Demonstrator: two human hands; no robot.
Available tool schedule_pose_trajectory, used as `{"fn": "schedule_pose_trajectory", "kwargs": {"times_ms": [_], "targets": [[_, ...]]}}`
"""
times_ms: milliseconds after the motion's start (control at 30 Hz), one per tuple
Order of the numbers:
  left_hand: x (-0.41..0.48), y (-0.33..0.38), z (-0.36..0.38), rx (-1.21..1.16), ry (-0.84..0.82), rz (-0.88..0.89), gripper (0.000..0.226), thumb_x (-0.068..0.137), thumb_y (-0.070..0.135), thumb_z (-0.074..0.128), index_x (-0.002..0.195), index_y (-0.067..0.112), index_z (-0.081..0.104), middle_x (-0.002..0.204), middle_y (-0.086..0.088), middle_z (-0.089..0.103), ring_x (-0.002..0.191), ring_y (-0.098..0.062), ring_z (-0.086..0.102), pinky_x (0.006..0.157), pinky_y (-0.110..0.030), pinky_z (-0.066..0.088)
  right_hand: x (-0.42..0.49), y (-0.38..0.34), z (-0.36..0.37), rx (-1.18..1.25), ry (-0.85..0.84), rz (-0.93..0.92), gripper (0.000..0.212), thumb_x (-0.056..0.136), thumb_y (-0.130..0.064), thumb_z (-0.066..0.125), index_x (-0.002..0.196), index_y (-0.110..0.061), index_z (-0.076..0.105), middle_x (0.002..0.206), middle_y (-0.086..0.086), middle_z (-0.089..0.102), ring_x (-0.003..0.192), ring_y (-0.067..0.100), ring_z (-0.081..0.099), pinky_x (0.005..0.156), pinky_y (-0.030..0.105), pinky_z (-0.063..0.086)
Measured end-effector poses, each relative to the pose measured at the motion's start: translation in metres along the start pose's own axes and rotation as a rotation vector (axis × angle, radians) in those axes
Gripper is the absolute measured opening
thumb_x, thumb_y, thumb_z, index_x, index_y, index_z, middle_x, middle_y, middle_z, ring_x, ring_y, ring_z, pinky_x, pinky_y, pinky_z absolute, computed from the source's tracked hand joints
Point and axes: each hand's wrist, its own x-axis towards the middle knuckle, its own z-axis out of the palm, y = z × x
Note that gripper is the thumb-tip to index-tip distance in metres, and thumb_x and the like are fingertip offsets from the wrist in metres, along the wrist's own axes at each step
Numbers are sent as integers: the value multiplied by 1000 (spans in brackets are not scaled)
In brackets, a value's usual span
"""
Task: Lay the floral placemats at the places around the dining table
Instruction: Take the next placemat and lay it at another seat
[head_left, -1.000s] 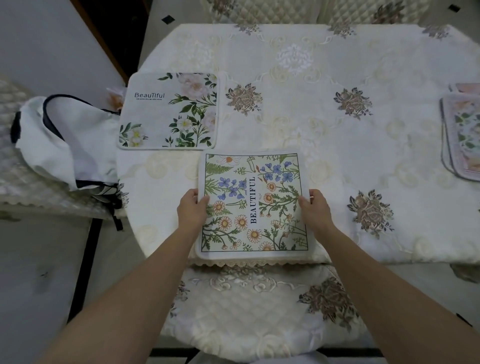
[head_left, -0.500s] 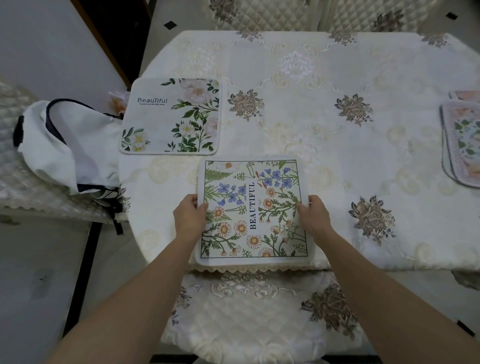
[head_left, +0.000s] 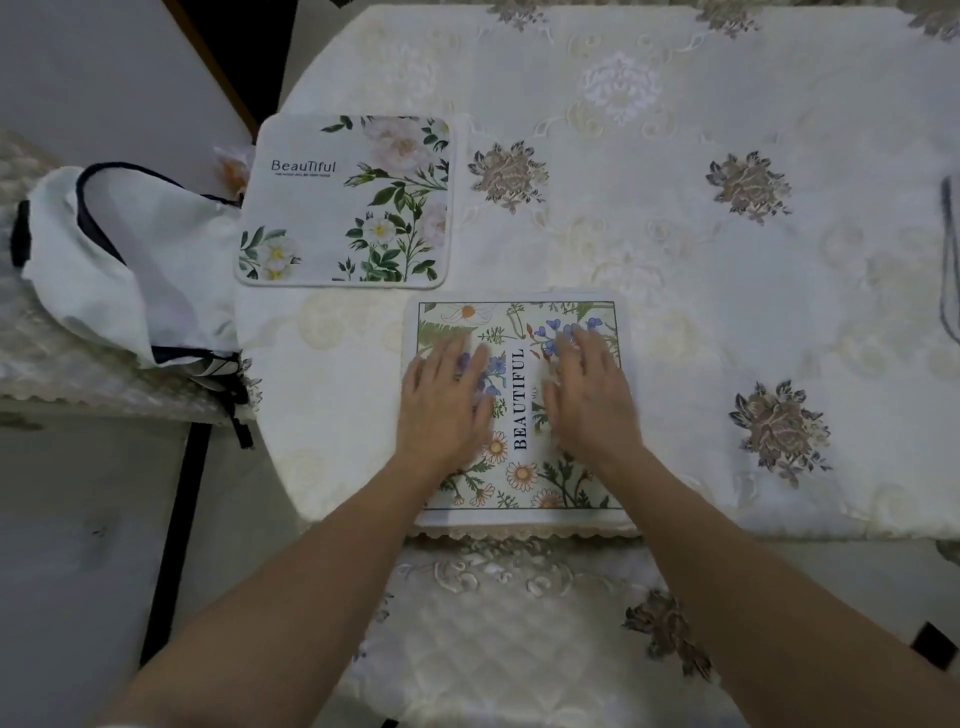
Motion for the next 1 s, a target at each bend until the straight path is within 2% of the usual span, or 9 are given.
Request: {"fn": "schedule_pose_trajectory", "kwargs": {"times_ms": [67,133,233,367,567,633,733,900,1000], "targets": [[4,6,16,27,-55,54,60,101,51,23,157,31,10,166,0,2,152,-20,1,122,-50,9,5,-16,17,23,-87,-77,58,102,-33,32,152,-4,27,160,17,24,149,33,18,120,47,22],[2,4,27,44,-52,70,61,102,52,17,157,29,4,166,2,-2,152,-18,-5,122,-50,6,0,-21,33,8,-133,-131,59,105,-38,26,155,-7,21,163,12,16,151,27,10,121,47,19],[-1,-12,33,78,-21,87,67,101,55,20,158,23,3,166,0,-2,152,-16,-6,123,-46,5,-8,-4,42,-87,-128,-139,67,103,-50,24,156,-9,15,165,7,10,152,21,4,122,44,13],[0,-22,30,69,-8,91,72,100,55,22,157,16,1,166,-4,-1,152,-18,-5,124,-44,7,-10,26,32,-104,-110,-41,76,101,-58,24,157,-9,11,165,7,6,152,19,0,123,42,9],[1,-21,26,35,-8,44,69,98,54,26,158,25,5,166,-5,1,153,-20,-4,124,-43,8,-15,57,20,-80,-137,-6,78,100,-62,20,157,-12,-1,166,3,-4,152,16,-8,123,38,3],[1,-21,21,42,-21,46,69,97,56,24,157,28,5,166,-4,-1,152,-20,-5,124,-42,7,-13,60,16,-76,-160,-7,78,100,-61,20,157,-12,1,166,4,-2,152,18,-6,123,39,6],[4,-16,10,67,-67,15,70,96,59,22,157,30,5,166,-4,0,152,-21,-3,124,-44,7,-10,58,3,-57,-180,15,72,102,-52,29,157,-11,8,165,9,8,152,25,6,123,45,13],[5,7,-20,115,-18,20,69,90,56,37,152,24,31,158,-5,33,145,-26,28,118,-48,23,-13,54,-38,-15,-84,-2,67,94,-47,35,151,-12,34,156,14,35,144,34,31,119,49,22],[6,27,-43,133,33,52,69,90,57,39,150,24,35,156,-3,36,144,-25,32,118,-47,25,-10,50,-65,-22,8,-16,64,91,-46,39,146,-12,43,149,15,45,139,34,39,117,49,29]]}}
